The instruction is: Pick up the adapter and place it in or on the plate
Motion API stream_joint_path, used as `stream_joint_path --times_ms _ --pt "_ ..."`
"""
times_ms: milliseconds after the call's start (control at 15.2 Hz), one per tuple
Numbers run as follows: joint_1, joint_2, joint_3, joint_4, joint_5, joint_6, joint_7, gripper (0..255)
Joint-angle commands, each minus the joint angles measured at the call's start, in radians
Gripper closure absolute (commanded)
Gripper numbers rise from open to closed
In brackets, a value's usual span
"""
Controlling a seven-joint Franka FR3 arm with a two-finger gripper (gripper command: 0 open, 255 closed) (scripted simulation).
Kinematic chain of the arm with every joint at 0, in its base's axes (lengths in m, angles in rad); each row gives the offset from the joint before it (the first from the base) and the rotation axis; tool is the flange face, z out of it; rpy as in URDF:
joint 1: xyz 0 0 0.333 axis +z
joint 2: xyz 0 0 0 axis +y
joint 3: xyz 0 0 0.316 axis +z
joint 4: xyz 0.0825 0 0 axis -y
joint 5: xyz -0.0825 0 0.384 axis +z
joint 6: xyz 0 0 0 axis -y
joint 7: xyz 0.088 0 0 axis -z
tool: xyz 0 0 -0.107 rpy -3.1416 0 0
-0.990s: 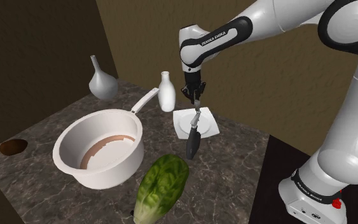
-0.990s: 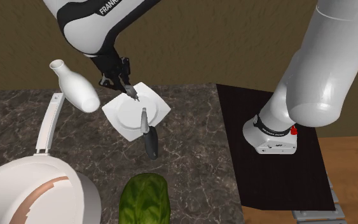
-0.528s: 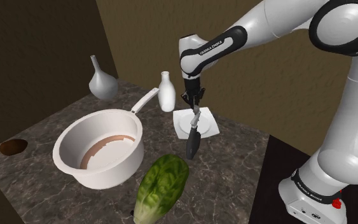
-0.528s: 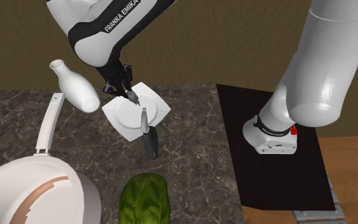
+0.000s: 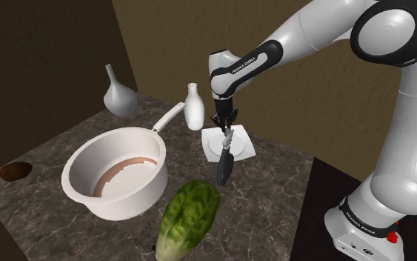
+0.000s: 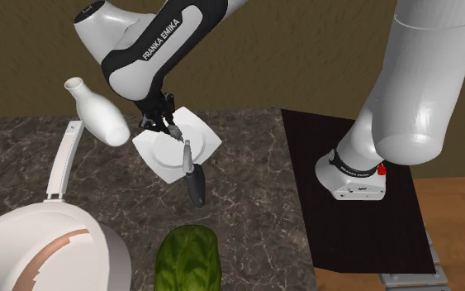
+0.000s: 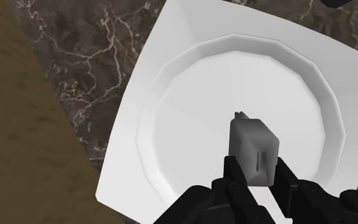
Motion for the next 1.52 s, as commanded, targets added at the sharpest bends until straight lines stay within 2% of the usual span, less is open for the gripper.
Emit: stream_joint_path --times_ms 0,264,330,660,924,1452 --pt "0.000 0.001 0.000 0.000 0.000 0.002 0.000 255" --pt "0.000 0.001 0.000 0.000 0.000 0.002 0.000 255" --pt "0.000 0.001 0.000 0.000 0.000 0.002 0.000 0" --pt "0.000 0.001 0.000 0.000 0.000 0.002 0.000 0" --pt "-0.002 -0.041 0.005 0.076 0.012 -0.116 -0.008 0" --pt "-0.002 -0.041 0.005 0.076 0.012 -0.116 -0.008 0"
